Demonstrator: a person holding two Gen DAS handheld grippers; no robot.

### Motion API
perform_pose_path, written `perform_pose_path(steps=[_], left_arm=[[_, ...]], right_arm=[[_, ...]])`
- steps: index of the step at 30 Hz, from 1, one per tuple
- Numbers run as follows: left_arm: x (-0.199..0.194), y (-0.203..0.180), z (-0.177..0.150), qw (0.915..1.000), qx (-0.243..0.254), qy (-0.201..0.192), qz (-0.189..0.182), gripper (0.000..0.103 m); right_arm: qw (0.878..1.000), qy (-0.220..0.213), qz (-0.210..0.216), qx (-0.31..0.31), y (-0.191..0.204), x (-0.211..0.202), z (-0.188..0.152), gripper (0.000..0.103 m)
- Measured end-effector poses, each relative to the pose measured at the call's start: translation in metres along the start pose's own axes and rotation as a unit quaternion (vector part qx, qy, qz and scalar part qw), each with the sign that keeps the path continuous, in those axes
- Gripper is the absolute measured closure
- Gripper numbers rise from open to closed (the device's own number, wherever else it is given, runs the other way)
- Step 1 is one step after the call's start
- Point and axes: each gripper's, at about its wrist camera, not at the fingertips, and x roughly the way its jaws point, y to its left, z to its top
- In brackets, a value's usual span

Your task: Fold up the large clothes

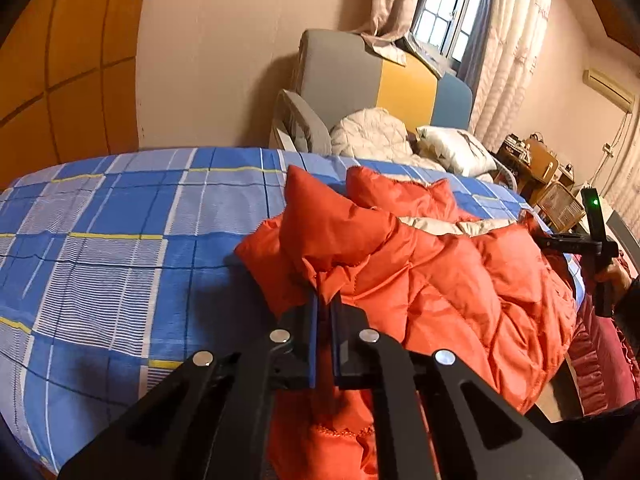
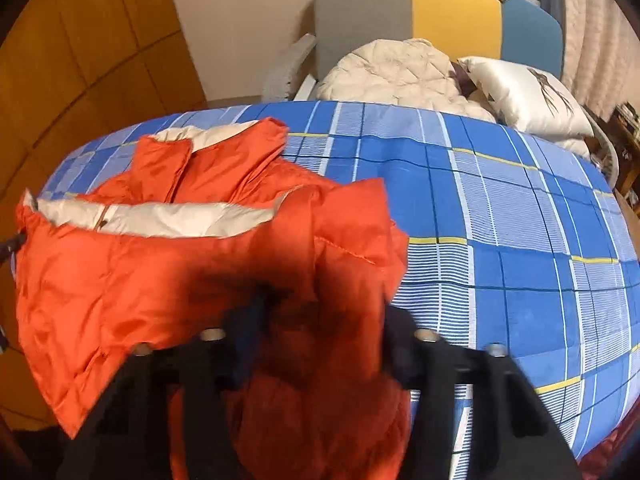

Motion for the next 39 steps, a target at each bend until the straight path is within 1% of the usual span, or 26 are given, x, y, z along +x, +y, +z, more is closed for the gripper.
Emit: perform_pose_path(steps=[1, 4, 10, 13, 15, 18, 23, 27, 34, 36, 39], left_arm=[[-0.003, -0.001, 0.000, 1.0000, 0.001, -0.003, 0.001, 0.099], [-0.016, -0.005, 0.001, 0.9998, 0.005, -0.017, 0.007, 0.100], [-0.047, -0.015, 0.016, 0.9985, 0.005, -0.054, 0.007, 0.100], [-0.057, -0.017, 0.034, 0.9975, -0.001, -0.070, 0.000, 0.100], [-0.054, -0.016, 0.051, 0.9970, 0.001, -0.077, 0.004, 0.100], [-0.035, -0.013, 0.075, 0.9970, -0.009, -0.076, 0.011, 0.101], [0.019, -0.004, 0.106, 0.9976, -0.034, -0.051, 0.033, 0.101], [0.065, 0.005, 0.116, 0.9971, -0.050, -0.021, 0.053, 0.101], [0.136, 0.020, 0.102, 0.9927, -0.073, 0.042, 0.086, 0.101], [0.156, 0.026, 0.096, 0.9904, -0.080, 0.063, 0.093, 0.100], [0.175, 0.030, 0.087, 0.9878, -0.083, 0.081, 0.104, 0.100]], right_arm=[[1.000, -0.003, -0.002, -0.004, 0.002, -0.004, -0.001, 0.077], [1.000, -0.026, -0.009, -0.008, 0.007, -0.029, -0.004, 0.083], [0.997, -0.079, -0.006, 0.003, 0.006, -0.087, 0.005, 0.085], [0.995, -0.095, -0.003, 0.012, 0.002, -0.100, 0.016, 0.085], [0.994, -0.106, -0.009, 0.018, -0.001, -0.099, 0.030, 0.085], [0.993, -0.108, -0.016, 0.037, -0.007, -0.085, 0.049, 0.086], [0.992, -0.099, -0.041, 0.068, -0.018, -0.040, 0.079, 0.088], [0.991, -0.077, -0.056, 0.093, -0.028, 0.004, 0.093, 0.088], [0.990, -0.026, -0.085, 0.105, -0.036, 0.073, 0.092, 0.088], [0.990, -0.017, -0.091, 0.105, -0.038, 0.086, 0.091, 0.088], [0.990, -0.010, -0.097, 0.101, -0.036, 0.100, 0.088, 0.088]])
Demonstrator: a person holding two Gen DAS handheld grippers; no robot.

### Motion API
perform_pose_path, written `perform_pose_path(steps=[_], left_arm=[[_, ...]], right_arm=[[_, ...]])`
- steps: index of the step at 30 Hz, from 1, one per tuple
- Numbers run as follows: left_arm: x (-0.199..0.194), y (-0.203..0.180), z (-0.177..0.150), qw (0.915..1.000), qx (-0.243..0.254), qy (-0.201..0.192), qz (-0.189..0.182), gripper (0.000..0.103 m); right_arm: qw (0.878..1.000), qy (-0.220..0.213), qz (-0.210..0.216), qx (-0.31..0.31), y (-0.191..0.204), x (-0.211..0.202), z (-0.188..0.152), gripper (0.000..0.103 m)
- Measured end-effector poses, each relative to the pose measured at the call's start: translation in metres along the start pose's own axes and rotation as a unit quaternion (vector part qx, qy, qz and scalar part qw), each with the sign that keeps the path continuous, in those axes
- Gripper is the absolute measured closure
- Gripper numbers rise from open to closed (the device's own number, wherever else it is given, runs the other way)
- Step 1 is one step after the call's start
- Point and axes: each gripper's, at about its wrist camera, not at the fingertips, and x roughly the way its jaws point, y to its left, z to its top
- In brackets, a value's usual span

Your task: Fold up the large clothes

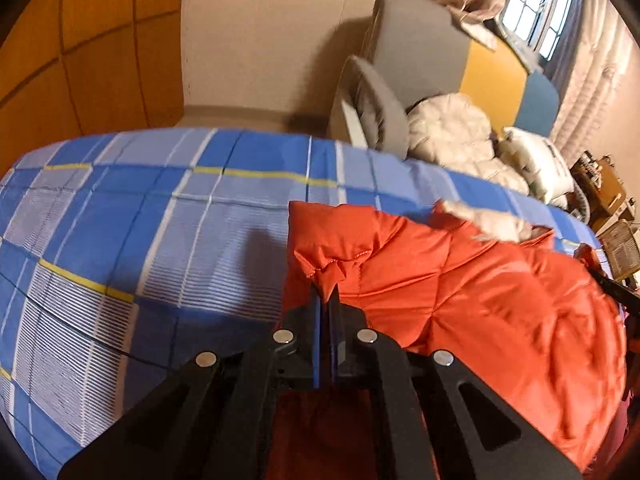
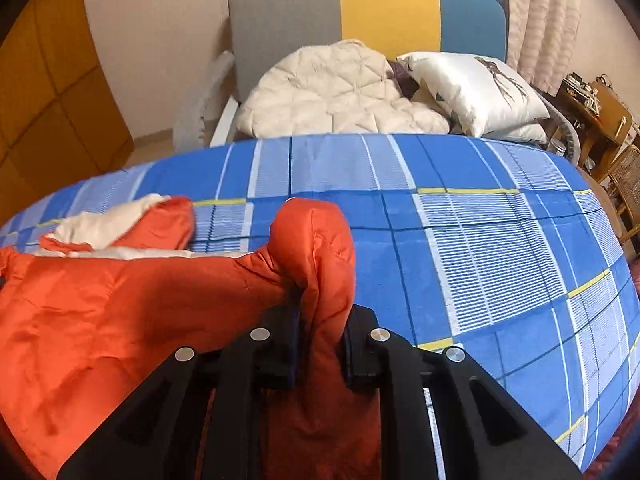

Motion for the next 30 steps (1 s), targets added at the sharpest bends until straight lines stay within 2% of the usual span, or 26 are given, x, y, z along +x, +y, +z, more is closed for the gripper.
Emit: perform_pose_path(steps=[6, 14, 17, 18, 19, 20, 21, 26, 30], left_arm=[[0.019, 0.001, -0.005, 0.9998, -0.007, 0.014, 0.015, 0.100], [0.021, -0.003, -0.010, 0.9986, -0.001, 0.019, 0.048, 0.099], [0.011, 0.003, -0.009, 0.9980, -0.023, 0.020, 0.055, 0.093], [0.002, 0.005, -0.008, 0.9979, -0.031, 0.012, 0.056, 0.089], [-0.003, 0.006, -0.008, 0.9980, -0.032, 0.006, 0.053, 0.087], [-0.011, 0.006, -0.008, 0.9981, -0.033, -0.002, 0.052, 0.080], [-0.023, 0.005, -0.007, 0.9977, -0.031, -0.018, 0.057, 0.070], [-0.074, -0.013, -0.008, 0.9954, -0.029, -0.075, 0.053, 0.064], [-0.110, -0.056, -0.026, 0.9941, -0.013, -0.107, 0.017, 0.061]], right_arm=[[1.000, 0.011, -0.006, 0.007, 0.000, 0.018, -0.004, 0.088], [0.999, 0.030, -0.006, 0.022, -0.002, 0.024, -0.007, 0.087], [0.999, 0.027, -0.005, 0.025, -0.006, 0.014, -0.004, 0.085], [0.999, 0.023, -0.002, 0.025, -0.007, 0.008, -0.004, 0.082], [1.000, 0.017, 0.000, 0.027, -0.008, 0.001, -0.004, 0.071], [1.000, 0.011, 0.003, 0.030, -0.010, -0.006, -0.004, 0.062], [0.999, 0.002, 0.003, 0.032, -0.012, -0.012, -0.005, 0.048], [0.999, -0.036, 0.005, 0.035, -0.011, -0.053, -0.012, 0.041], [0.996, -0.069, 0.049, 0.034, 0.000, -0.091, -0.029, 0.038]])
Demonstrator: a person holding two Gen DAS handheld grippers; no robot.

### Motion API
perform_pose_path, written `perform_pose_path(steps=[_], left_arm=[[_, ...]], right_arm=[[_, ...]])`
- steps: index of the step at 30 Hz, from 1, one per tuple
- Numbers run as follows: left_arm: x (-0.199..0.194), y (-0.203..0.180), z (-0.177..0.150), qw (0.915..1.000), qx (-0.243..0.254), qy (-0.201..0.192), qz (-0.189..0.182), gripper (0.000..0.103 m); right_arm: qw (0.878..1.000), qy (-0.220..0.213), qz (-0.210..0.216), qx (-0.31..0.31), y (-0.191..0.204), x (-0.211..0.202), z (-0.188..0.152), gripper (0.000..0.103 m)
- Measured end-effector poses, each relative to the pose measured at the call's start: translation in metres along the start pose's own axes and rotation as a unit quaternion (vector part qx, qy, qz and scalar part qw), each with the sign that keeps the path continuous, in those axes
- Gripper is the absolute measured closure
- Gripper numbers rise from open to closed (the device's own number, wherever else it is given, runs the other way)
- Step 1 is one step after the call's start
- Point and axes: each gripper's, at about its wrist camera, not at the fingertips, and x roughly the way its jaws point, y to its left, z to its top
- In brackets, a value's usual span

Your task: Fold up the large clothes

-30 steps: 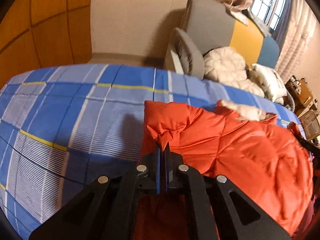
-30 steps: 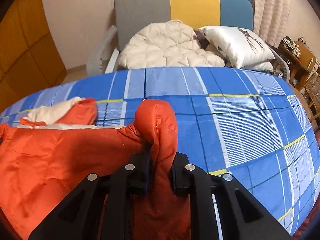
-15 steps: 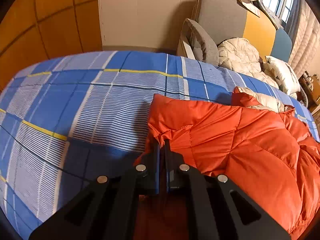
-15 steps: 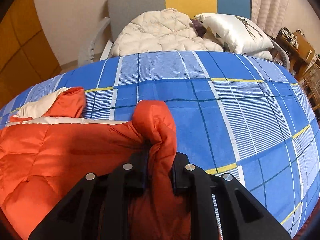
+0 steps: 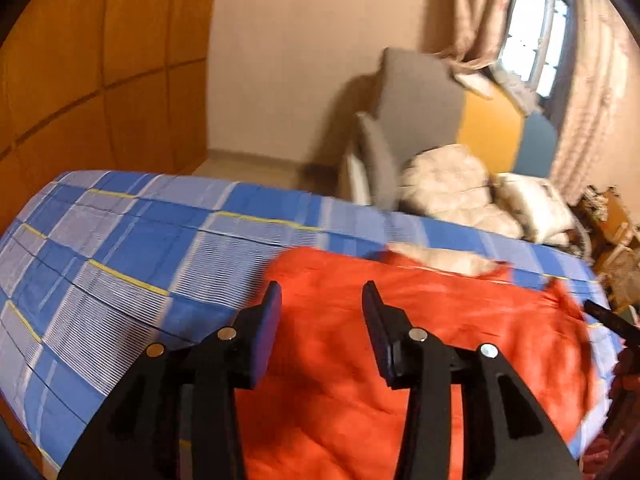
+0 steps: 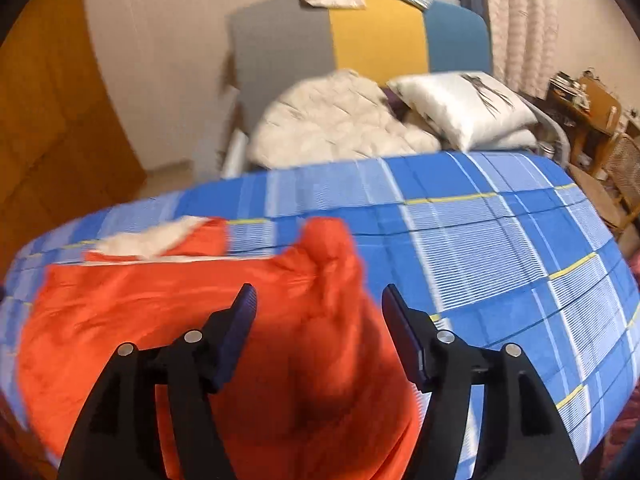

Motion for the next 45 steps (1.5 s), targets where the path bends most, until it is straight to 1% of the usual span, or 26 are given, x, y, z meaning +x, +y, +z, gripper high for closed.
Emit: perform_pose_path(steps=[3, 6, 10, 15, 20, 28, 31, 33, 35, 39, 41, 43, 45], left_arm=[[-0.018, -0.035, -0.015, 0.9994, 0.010, -0.006, -0.032, 0.061], [-0.029, -0.067, -0.029, 0.9985, 0.026, -0.010, -0.047, 0.061], [-0.032, -0.097, -0.046, 0.9974, 0.042, -0.004, -0.058, 0.061], [-0.028, -0.121, -0.063, 0.9963, 0.053, 0.014, -0.066, 0.060], [-0.019, -0.126, -0.069, 0.9965, 0.055, 0.021, -0.060, 0.060], [-0.003, -0.124, -0.073, 0.9960, 0.062, 0.034, -0.054, 0.060], [0.007, -0.120, -0.075, 0.9958, 0.057, 0.046, -0.055, 0.060], [0.009, -0.116, -0.076, 0.9962, 0.049, 0.046, -0.057, 0.060], [0.005, -0.113, -0.077, 0.9967, 0.045, 0.036, -0.056, 0.060], [0.010, -0.108, -0.079, 0.9969, 0.037, 0.040, -0.057, 0.061], [0.014, -0.107, -0.079, 0.9965, 0.038, 0.048, -0.058, 0.061], [0.019, -0.108, -0.082, 0.9962, 0.045, 0.053, -0.054, 0.061], [0.026, -0.107, -0.085, 0.9956, 0.047, 0.062, -0.053, 0.060]], right_arm=[[0.999, -0.014, 0.032, -0.006, 0.014, -0.027, -0.018, 0.038], [0.998, -0.027, 0.048, -0.012, 0.025, -0.048, -0.037, 0.038], [0.998, -0.030, 0.039, -0.035, 0.033, -0.062, -0.059, 0.038], [0.999, -0.015, 0.031, -0.038, 0.027, -0.063, -0.078, 0.038], [0.999, -0.007, 0.026, -0.023, 0.016, -0.057, -0.086, 0.038], [1.000, 0.022, 0.009, -0.001, -0.001, -0.034, -0.097, 0.038], [1.000, 0.018, 0.007, 0.007, -0.002, -0.036, -0.096, 0.038], [1.000, 0.007, 0.005, 0.004, 0.002, -0.042, -0.093, 0.038], [1.000, -0.005, 0.015, 0.002, 0.009, -0.048, -0.088, 0.038], [0.999, -0.014, 0.038, -0.024, 0.036, -0.048, -0.079, 0.038], [0.998, -0.013, 0.041, -0.036, 0.048, -0.042, -0.075, 0.038], [0.998, -0.003, 0.040, -0.045, 0.057, -0.029, -0.073, 0.038], [0.998, 0.013, 0.018, -0.052, 0.060, -0.015, -0.075, 0.038]])
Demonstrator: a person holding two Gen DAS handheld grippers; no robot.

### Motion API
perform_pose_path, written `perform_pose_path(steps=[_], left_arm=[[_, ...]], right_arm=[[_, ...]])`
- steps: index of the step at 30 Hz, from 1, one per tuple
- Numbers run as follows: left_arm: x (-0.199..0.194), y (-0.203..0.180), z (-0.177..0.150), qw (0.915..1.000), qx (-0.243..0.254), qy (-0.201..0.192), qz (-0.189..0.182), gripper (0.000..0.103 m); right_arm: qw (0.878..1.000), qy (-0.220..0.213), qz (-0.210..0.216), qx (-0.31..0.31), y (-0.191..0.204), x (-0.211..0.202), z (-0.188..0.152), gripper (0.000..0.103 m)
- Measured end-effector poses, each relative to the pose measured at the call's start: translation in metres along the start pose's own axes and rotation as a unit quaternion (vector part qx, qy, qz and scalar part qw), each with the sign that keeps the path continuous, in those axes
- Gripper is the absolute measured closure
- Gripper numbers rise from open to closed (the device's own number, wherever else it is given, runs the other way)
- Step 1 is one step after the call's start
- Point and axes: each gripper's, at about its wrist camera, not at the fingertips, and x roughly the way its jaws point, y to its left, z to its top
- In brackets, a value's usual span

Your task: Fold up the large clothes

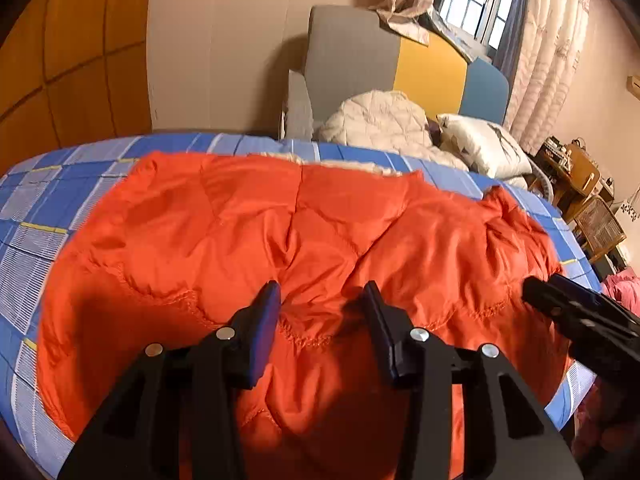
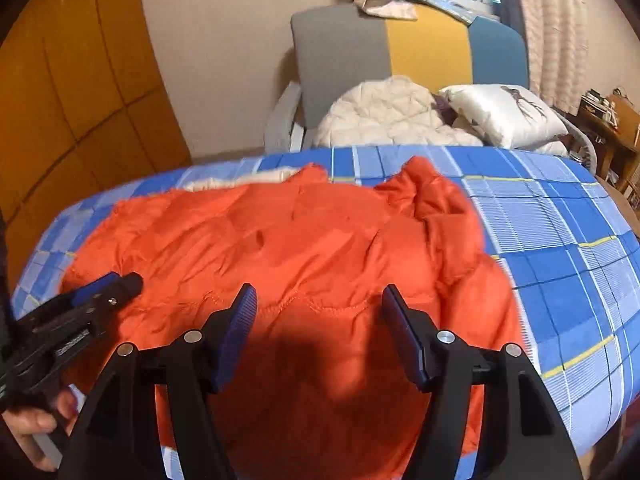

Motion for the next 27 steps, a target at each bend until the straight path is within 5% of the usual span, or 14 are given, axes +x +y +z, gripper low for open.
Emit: perform_pose_path(steps=[16, 27], left_arm=[[0.044, 0.011, -0.012, 0.9992, -0.016, 0.034, 0.014, 0.059], [0.001, -0.016, 0.010, 0.9999, 0.002, -0.003, 0.014, 0.053]], right_arm=[[0.999, 0.035, -0.026, 0.006, -0.005, 0.049, -0.011, 0.034], [0.999, 0.005, 0.003, 0.038, -0.025, -0.012, -0.024, 0.026]])
